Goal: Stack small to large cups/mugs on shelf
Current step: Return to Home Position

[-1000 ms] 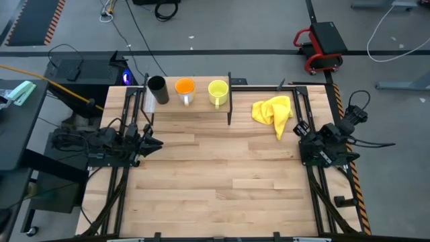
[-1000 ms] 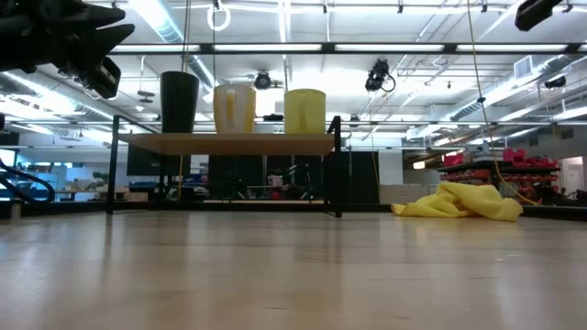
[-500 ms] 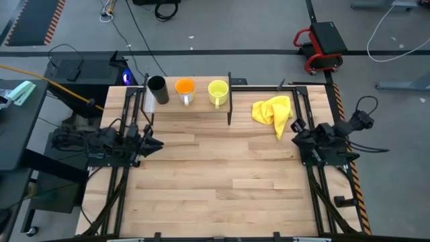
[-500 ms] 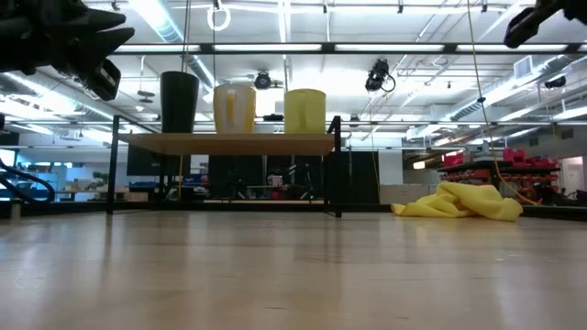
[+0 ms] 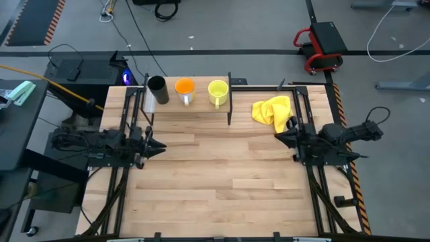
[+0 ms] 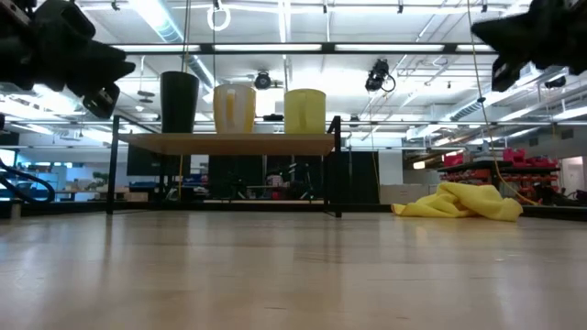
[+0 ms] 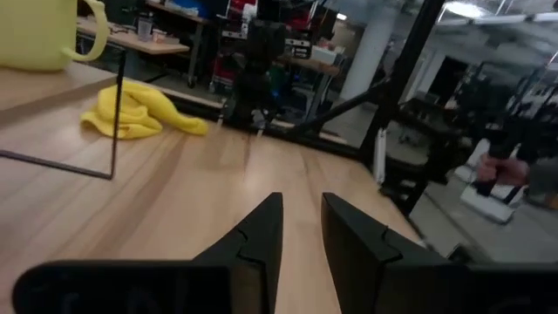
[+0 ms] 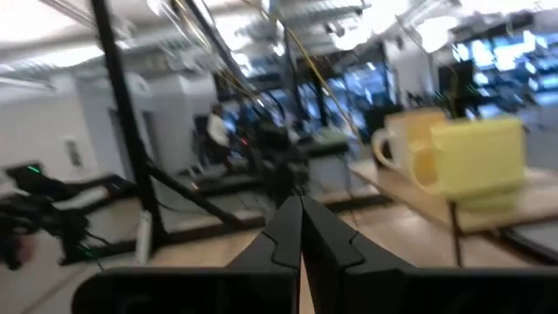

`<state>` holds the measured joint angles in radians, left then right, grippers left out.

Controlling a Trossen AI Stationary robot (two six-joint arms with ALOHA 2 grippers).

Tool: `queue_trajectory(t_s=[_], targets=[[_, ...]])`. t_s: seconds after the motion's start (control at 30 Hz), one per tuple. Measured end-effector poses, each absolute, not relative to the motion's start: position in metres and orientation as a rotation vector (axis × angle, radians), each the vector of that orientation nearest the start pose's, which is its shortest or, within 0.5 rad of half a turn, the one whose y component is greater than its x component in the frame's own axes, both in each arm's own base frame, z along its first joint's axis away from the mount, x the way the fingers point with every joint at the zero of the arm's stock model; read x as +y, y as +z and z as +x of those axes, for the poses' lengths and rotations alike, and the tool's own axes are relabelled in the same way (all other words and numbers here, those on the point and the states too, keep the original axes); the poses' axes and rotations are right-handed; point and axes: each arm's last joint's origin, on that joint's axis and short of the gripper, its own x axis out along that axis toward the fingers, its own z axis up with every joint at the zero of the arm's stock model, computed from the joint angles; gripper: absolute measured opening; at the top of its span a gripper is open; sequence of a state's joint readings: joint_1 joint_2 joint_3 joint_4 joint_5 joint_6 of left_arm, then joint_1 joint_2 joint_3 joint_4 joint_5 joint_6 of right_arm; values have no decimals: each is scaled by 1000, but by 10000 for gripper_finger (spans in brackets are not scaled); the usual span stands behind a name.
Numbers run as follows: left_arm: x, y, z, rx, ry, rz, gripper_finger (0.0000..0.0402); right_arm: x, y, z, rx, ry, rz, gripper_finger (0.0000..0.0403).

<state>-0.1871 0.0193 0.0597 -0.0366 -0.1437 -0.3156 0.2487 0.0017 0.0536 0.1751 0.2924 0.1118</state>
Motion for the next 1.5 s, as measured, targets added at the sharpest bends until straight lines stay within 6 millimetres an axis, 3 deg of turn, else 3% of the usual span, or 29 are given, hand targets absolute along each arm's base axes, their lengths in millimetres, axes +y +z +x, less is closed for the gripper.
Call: queue_trajectory(t_s=[0.5,1.5], targets=[[-14,173,94,60,-36,-213,93,8,178,93,-23,-122,126,13],[-14,173,94,62,-36,-213,86,8,178,93,-24,-121,125,13]])
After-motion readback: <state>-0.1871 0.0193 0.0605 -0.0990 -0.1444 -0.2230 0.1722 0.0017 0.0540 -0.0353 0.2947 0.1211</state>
